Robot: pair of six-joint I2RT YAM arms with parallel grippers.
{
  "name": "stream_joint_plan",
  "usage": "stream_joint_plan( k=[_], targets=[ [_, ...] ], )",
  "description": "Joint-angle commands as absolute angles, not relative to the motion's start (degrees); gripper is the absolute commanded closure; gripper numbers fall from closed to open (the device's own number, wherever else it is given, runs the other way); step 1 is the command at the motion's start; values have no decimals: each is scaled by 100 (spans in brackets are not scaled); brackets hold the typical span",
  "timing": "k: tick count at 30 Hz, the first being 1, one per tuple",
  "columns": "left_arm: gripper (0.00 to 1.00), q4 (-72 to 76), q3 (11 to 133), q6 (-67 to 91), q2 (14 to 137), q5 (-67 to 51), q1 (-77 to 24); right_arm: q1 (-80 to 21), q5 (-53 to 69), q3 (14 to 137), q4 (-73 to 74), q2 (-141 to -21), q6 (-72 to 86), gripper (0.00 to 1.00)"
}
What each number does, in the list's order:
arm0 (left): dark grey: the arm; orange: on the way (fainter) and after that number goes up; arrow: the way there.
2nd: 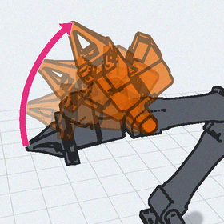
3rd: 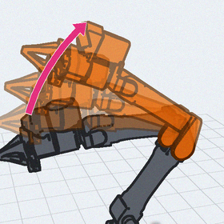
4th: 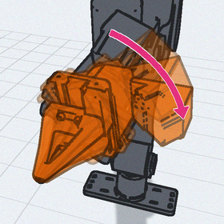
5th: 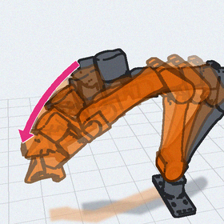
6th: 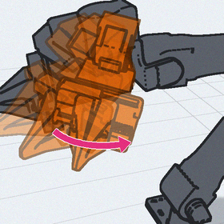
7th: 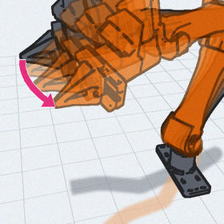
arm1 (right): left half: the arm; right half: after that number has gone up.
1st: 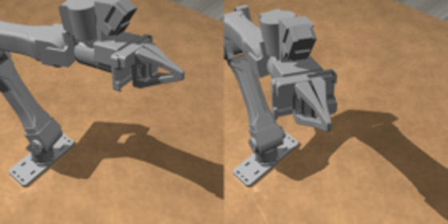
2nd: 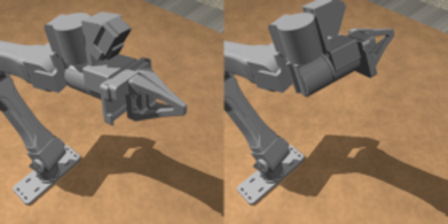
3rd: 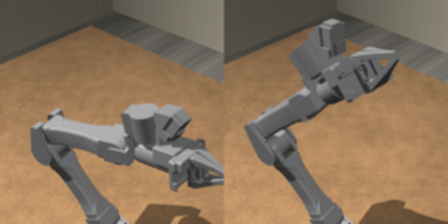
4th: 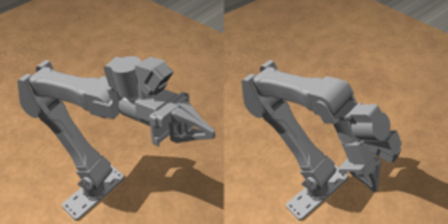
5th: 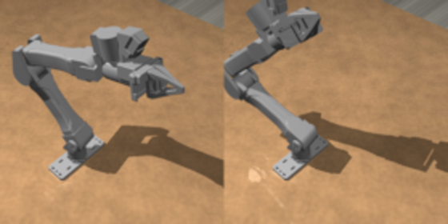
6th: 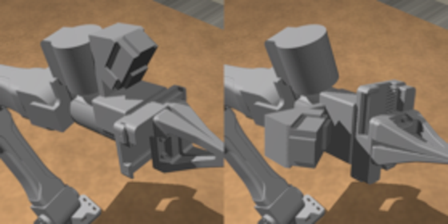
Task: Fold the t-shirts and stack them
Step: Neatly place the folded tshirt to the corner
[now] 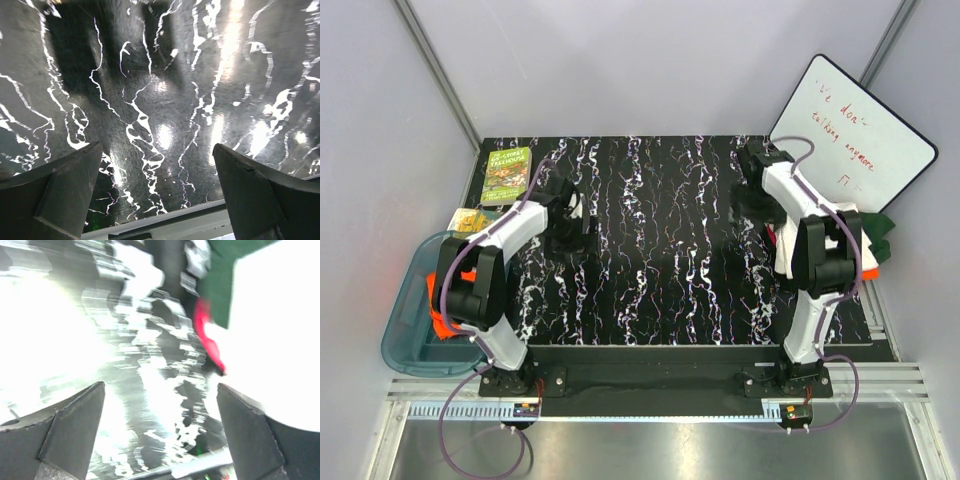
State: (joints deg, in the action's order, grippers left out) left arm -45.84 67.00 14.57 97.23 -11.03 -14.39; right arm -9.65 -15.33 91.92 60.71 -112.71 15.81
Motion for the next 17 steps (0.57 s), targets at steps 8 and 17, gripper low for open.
stream_joint_plan(
  k=[8, 17],
  targets=[
    [1, -4412, 6803, 1362, 9202, -800, -1441, -1783, -299, 10318, 5414, -10985, 1450, 0],
    [1, -4473, 6943, 1283, 9421, -756, -1433, -2382, -299, 10441, 5405, -11707, 1494, 0]
  ],
)
